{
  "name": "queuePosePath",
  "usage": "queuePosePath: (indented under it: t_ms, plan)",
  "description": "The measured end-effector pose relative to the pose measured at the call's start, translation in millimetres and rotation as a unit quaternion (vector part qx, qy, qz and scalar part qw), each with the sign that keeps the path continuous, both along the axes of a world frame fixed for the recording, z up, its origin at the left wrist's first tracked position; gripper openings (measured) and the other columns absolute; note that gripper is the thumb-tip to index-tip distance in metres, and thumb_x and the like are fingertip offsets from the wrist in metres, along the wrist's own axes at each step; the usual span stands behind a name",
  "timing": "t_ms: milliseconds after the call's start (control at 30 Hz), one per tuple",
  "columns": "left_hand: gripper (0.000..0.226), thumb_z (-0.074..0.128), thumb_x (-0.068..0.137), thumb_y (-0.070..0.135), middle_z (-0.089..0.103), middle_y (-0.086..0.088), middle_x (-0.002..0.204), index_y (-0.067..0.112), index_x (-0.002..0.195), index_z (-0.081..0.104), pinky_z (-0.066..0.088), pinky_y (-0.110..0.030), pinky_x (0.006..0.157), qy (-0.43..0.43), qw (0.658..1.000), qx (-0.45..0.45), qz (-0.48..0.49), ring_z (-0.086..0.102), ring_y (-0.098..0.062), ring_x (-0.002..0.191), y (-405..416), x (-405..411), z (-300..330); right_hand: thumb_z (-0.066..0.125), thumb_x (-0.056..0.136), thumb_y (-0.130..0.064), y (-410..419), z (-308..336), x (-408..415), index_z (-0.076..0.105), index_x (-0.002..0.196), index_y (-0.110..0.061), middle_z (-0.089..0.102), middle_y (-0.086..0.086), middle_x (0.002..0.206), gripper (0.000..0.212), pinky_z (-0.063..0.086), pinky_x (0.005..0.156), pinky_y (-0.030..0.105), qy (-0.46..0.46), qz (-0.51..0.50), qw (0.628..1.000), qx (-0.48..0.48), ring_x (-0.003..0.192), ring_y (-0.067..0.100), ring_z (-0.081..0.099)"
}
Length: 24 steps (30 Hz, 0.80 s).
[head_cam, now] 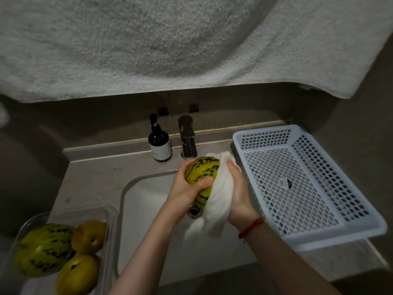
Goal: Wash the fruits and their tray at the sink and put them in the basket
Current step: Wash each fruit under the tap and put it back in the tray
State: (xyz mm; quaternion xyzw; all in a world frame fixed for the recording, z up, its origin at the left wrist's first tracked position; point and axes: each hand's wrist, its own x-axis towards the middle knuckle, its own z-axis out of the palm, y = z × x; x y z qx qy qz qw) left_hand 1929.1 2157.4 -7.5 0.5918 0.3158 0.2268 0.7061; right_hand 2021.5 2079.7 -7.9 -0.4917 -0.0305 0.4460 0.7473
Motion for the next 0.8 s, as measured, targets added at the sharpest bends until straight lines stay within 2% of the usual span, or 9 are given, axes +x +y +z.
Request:
queuePosePath:
  t_ms: [100, 233, 333, 400, 500, 567, 600, 700, 800]
  plan:
    - [0.069, 0.085, 0.061, 0.021, 0.055, 0.017, 0.109, 0.037, 0.115, 0.045, 0.046, -0.008, 0.076, 0.034, 0.994, 0.106, -0.006, 0.055, 0.002, 0.100, 3, 1, 0, 0.036, 0.094, -0.048, 1, 2, 6, 0.060, 0.097, -0.012, 0.073, 0.012, 0.073, 0.043, 0.055, 0.058, 0.033, 0.159, 0.035, 0.987, 0.020, 0.065, 0.024, 0.072]
    - [0.075, 0.080, 0.042, 0.033, 0.059, 0.003, 0.113, 0.035, 0.111, 0.050, 0.051, -0.022, 0.082, -0.006, 1.000, 0.018, -0.009, 0.060, -0.010, 0.101, 4, 3, -1, 0.038, 0.093, -0.047, 1, 8, 10, 0.061, 0.107, -0.007, 0.072, 0.016, 0.087, 0.049, 0.053, 0.074, 0.040, 0.121, 0.102, 0.987, 0.027, 0.077, 0.029, 0.070]
    - [0.094, 0.078, 0.037, 0.024, 0.062, -0.015, 0.116, 0.016, 0.127, 0.051, 0.056, -0.035, 0.079, -0.089, 0.978, -0.187, -0.031, 0.063, -0.026, 0.097, 6, 5, 3, 0.041, 0.096, -0.039, -5, 7, 5, 0.064, 0.110, -0.022, 0.074, 0.000, 0.091, 0.032, 0.056, 0.073, 0.028, -0.077, 0.056, 0.994, 0.061, 0.091, 0.018, 0.069]
    - [0.091, 0.086, 0.034, 0.024, 0.067, -0.020, 0.109, 0.006, 0.120, 0.060, 0.058, -0.037, 0.075, -0.106, 0.944, -0.310, -0.043, 0.067, -0.029, 0.091, 5, 3, 7, 0.049, 0.093, -0.032, -9, 14, -1, 0.066, 0.106, -0.029, 0.072, -0.010, 0.100, 0.022, 0.052, 0.078, 0.016, -0.247, 0.039, 0.965, 0.078, 0.100, 0.006, 0.065]
    - [0.056, 0.066, 0.060, 0.041, 0.072, -0.016, 0.098, 0.007, 0.104, 0.068, 0.056, -0.038, 0.079, -0.127, 0.913, -0.386, -0.038, 0.070, -0.027, 0.088, 5, 3, 5, 0.057, 0.084, -0.039, -14, 14, -4, 0.053, 0.121, -0.036, 0.048, -0.010, 0.138, 0.037, 0.039, 0.106, 0.033, -0.517, 0.080, 0.849, 0.076, 0.128, 0.011, 0.045]
    - [0.052, 0.060, 0.068, 0.044, 0.069, -0.018, 0.107, 0.006, 0.101, 0.074, 0.051, -0.041, 0.088, -0.125, 0.911, -0.392, -0.027, 0.068, -0.030, 0.095, 7, 3, 4, 0.058, 0.082, -0.041, -15, 9, 0, 0.052, 0.123, -0.040, 0.032, -0.021, 0.145, 0.041, 0.029, 0.112, 0.039, -0.655, 0.086, 0.749, 0.041, 0.135, 0.009, 0.033]
    - [0.050, 0.060, 0.071, 0.045, 0.068, -0.019, 0.108, 0.006, 0.099, 0.075, 0.050, -0.042, 0.091, -0.119, 0.912, -0.393, -0.026, 0.067, -0.031, 0.097, 7, 3, 5, 0.059, 0.082, -0.040, -16, 6, 1, 0.052, 0.123, -0.040, 0.031, -0.022, 0.144, 0.041, 0.029, 0.112, 0.041, -0.678, 0.081, 0.729, 0.035, 0.135, 0.008, 0.032]
    - [0.053, 0.061, 0.074, 0.043, 0.066, -0.019, 0.112, 0.005, 0.109, 0.070, 0.046, -0.042, 0.097, -0.112, 0.912, -0.395, -0.002, 0.063, -0.032, 0.104, 4, 5, 3, 0.061, 0.084, -0.033, -14, -1, -8, 0.052, 0.121, -0.037, 0.045, -0.006, 0.141, 0.038, 0.037, 0.107, 0.037, -0.579, 0.020, 0.815, 0.030, 0.131, 0.014, 0.042]
    - [0.047, 0.058, 0.076, 0.045, 0.071, -0.016, 0.102, 0.007, 0.096, 0.076, 0.056, -0.037, 0.079, -0.102, 0.909, -0.404, 0.021, 0.069, -0.031, 0.091, -3, 9, -3, 0.059, 0.088, -0.036, -7, -8, -23, 0.060, 0.114, -0.029, 0.067, -0.001, 0.115, 0.027, 0.055, 0.082, 0.024, -0.273, -0.099, 0.957, 0.020, 0.109, 0.015, 0.062]
